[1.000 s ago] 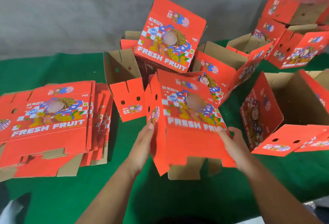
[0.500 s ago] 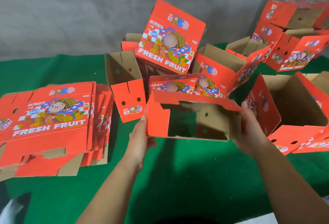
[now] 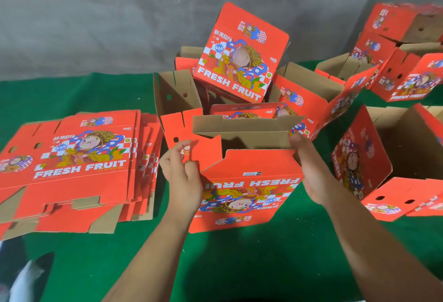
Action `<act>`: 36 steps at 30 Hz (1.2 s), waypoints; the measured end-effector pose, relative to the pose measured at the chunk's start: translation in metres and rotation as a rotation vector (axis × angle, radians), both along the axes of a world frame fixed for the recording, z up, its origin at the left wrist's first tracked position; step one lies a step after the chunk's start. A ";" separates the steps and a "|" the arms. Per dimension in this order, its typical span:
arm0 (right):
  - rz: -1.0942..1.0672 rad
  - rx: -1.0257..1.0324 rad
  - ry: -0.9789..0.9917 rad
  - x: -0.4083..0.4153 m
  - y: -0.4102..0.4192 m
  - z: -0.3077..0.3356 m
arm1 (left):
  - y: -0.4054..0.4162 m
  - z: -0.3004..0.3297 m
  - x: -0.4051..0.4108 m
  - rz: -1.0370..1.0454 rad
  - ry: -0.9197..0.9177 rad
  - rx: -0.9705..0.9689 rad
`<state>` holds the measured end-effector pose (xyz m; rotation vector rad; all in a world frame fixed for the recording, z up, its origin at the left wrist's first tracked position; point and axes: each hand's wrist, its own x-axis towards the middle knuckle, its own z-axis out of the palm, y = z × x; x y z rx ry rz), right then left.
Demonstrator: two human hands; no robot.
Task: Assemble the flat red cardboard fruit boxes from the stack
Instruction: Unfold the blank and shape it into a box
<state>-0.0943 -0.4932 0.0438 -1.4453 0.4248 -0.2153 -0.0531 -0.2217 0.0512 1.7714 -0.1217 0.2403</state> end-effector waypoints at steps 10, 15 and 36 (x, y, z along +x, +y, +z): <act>-0.469 -0.718 0.104 -0.003 0.046 -0.004 | 0.012 -0.001 0.007 -0.326 0.116 0.157; -0.470 -0.357 0.144 -0.013 0.102 -0.014 | -0.018 0.007 -0.008 -0.200 0.177 0.185; 0.271 -0.318 -0.293 -0.040 0.071 -0.025 | -0.082 0.002 -0.044 -0.939 0.522 -0.397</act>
